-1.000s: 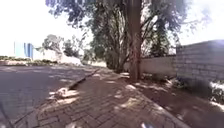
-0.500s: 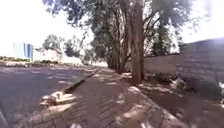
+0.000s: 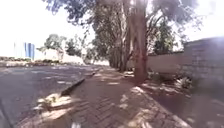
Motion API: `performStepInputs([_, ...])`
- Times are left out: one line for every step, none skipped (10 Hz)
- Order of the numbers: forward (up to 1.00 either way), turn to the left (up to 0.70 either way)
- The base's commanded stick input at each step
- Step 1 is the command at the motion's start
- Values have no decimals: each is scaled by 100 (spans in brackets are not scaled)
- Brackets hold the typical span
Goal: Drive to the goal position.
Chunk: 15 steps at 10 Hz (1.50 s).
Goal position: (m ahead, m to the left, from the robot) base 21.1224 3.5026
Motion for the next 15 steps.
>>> performStepInputs([70, 0])
performStepInputs([70, 0])
performStepInputs([70, 0])
performStepInputs([70, 0])
performStepInputs([70, 0])
performStepInputs([70, 0])
performStepInputs([70, 0])
performStepInputs([70, 0])
performStepInputs([70, 0])
performStepInputs([70, 0])
performStepInputs([70, 0])
performStepInputs([70, 0])
performStepInputs([70, 0])
performStepInputs([70, 0])
performStepInputs([70, 0])
